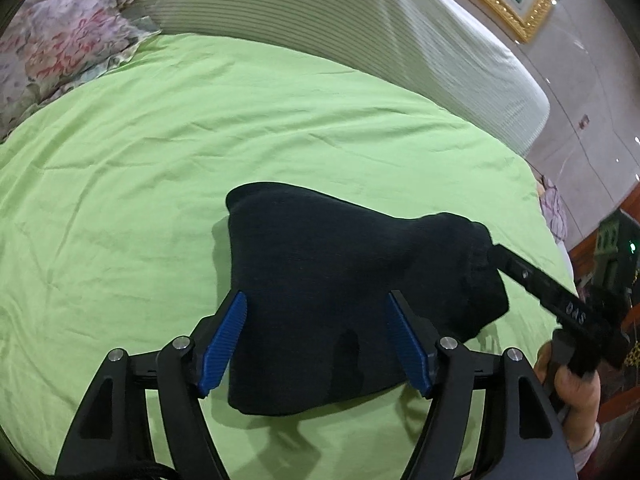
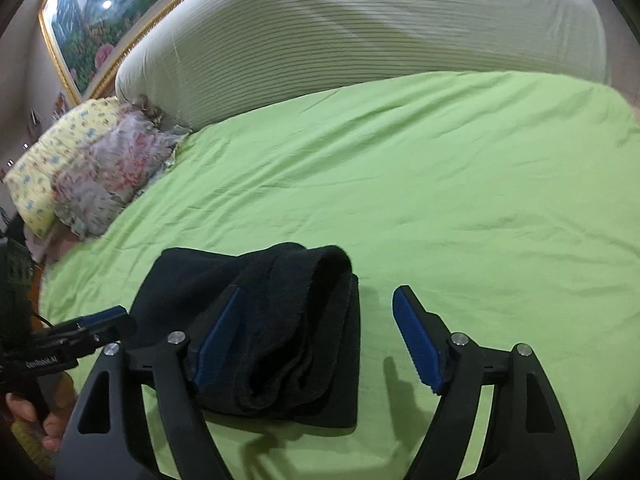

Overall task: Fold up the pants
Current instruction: 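Open both grippers and release the folded bundle onto the sheet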

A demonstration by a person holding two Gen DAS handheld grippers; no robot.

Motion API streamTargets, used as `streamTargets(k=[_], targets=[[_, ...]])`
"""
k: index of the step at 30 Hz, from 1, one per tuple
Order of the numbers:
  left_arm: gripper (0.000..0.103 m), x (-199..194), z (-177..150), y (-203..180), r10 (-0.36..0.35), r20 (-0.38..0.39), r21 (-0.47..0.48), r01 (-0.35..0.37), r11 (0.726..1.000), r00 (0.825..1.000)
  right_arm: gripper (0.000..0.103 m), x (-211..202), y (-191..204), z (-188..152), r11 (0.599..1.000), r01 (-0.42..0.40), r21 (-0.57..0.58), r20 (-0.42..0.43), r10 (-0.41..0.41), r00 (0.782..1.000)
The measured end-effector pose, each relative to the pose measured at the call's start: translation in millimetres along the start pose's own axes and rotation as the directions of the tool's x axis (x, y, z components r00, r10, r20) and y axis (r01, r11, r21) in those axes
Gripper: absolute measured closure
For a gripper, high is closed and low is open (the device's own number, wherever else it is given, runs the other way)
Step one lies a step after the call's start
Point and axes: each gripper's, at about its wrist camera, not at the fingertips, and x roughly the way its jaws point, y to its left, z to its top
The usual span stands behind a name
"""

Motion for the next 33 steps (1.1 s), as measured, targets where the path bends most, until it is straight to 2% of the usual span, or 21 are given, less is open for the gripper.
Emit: streamTargets(k=[5, 10, 19, 29, 33], targets=[[0.029, 11, 2, 5, 0.032, -0.021, -0.006, -0.032, 0.999, 0.999, 0.023, 15, 7, -7, 0.999, 0.053, -0.005, -0.033, -0.054, 0.998], [0.028, 23, 0, 10, 0.028, -0.049, -0.03, -0.029, 0.999, 0.998, 0.022, 19, 5, -13, 0.996, 0.084, 0.007, -0.041, -0.084, 0.996], [0.022, 39, -1, 7, 0.064, -0.074, 0.001, -0.064, 0.998, 0.995, 0.016, 20, -6, -22, 0.996, 0.078, 0.033, -0.05, -0.077, 0.996], [0.013, 53, -3, 24, 0.056, -0.094, -0.021, -0.058, 0.998, 0.994, 0.006, 21, -22, -33, 0.996, 0.077, 0.045, -0.069, -0.074, 0.995], [0.013, 59, -3, 37, 0.004, -0.116, -0.081, -0.013, 0.997, 0.993, 0.005, 22, -26, -37, 0.996, 0.058, 0.067, -0.076, -0.053, 0.996]])
